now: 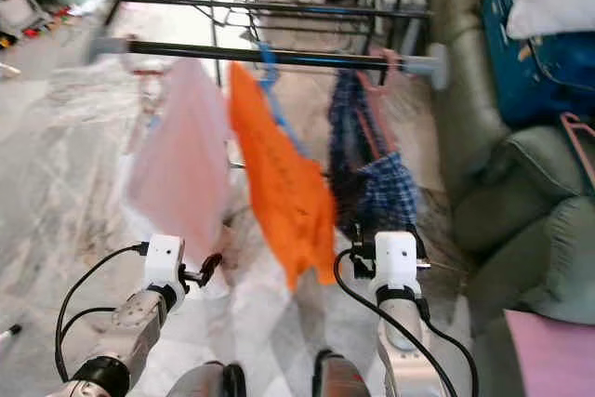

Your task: Hang hanger

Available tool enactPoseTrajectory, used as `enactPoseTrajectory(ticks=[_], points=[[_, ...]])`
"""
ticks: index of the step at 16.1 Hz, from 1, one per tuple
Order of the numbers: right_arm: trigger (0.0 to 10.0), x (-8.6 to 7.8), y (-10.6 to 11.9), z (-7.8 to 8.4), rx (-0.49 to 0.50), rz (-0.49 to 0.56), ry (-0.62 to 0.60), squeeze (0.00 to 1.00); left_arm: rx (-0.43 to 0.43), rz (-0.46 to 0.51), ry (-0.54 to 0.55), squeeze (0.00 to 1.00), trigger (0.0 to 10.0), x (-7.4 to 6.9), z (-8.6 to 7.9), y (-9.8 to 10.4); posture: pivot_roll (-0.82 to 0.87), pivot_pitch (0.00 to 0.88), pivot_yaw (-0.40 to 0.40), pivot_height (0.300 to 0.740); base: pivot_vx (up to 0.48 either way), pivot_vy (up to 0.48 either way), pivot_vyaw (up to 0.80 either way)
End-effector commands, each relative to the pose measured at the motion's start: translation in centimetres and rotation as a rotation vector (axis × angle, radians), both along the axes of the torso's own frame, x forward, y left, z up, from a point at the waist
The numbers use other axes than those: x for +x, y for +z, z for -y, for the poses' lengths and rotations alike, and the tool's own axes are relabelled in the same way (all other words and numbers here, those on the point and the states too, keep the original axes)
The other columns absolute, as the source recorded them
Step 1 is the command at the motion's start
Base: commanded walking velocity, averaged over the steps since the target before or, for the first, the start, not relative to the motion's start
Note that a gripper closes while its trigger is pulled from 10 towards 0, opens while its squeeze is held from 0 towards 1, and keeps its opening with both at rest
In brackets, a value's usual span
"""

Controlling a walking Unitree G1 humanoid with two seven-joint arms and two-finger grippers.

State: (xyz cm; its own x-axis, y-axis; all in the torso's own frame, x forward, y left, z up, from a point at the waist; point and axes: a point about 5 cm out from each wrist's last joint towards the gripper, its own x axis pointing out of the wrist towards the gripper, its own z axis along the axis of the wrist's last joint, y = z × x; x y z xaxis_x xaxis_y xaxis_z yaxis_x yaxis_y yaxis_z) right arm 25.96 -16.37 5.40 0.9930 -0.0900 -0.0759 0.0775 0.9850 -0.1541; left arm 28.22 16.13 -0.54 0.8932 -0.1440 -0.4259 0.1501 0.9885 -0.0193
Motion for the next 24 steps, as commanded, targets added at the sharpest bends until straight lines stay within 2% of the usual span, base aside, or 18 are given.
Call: enactPoseTrajectory(ticks=[1,12,19,24], points=[[10.0,-0.1,-0.5,-0.7,0.008,-0.026,0.025,0.0,0.002,-0.026,0.03,0.0,10.0,-0.6,-0.9,-0.6,-0.19,0.184,0.048,0.74,0.0,0.48,0.0],[10.0,0.1,-0.9,-1.1,0.029,-0.044,0.043,0.0,0.023,-0.018,0.025,0.0,10.0,-0.5,-1.0,-0.6,-0.18,0.172,0.053,0.74,0.0,0.48,0.0],[10.0,0.0,-1.1,-2.0,0.049,-0.052,0.102,0.0,0.037,-0.031,0.035,0.0,10.0,-0.7,-1.2,-0.8,-0.17,0.177,0.052,0.74,0.0,0.479,0.0],[10.0,-0.2,-1.4,-2.1,0.059,-0.065,0.118,0.0,0.053,-0.031,0.033,0.0,10.0,-0.7,-1.1,-0.9,-0.18,0.178,0.053,0.74,0.0,0.0,0.73]])
